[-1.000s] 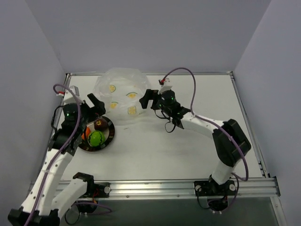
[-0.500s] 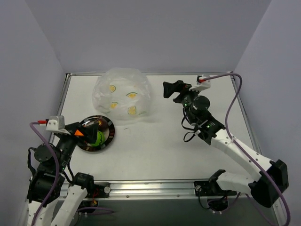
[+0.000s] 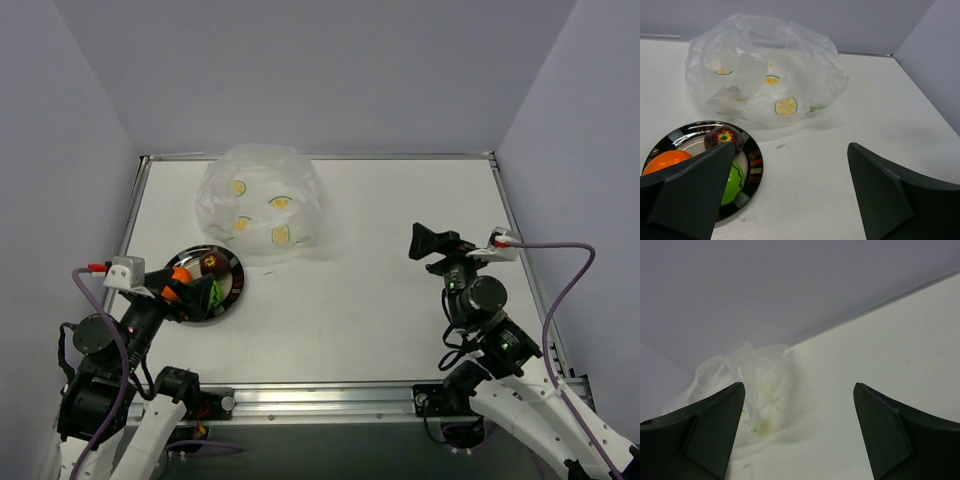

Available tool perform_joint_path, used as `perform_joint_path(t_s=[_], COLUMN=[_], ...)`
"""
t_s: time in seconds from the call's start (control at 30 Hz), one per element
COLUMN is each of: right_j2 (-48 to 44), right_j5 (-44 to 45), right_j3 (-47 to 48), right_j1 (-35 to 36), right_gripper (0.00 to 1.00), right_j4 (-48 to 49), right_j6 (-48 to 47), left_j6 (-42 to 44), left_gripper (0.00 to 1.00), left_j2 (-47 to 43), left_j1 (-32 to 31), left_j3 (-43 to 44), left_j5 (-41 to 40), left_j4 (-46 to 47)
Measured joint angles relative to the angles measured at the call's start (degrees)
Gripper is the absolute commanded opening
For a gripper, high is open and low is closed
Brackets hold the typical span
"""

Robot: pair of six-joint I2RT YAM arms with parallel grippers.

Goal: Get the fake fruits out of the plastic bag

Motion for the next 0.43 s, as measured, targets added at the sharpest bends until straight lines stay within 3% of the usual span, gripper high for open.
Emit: perform_joint_path(t_s=[0.43], right_j2=[6.47], right_j5=[-2.43], right_j3=[-2.8], right_j1=[0.04], right_gripper=[0.9], right_j4=[-7.3], right_j6=[4.46], left_j6=[-0.17], left_gripper=[0.94], left_j2=[-1.6], left_j1=[0.24], left_j3=[-0.33], left_j5=[-1.01], left_j4=[-1.64])
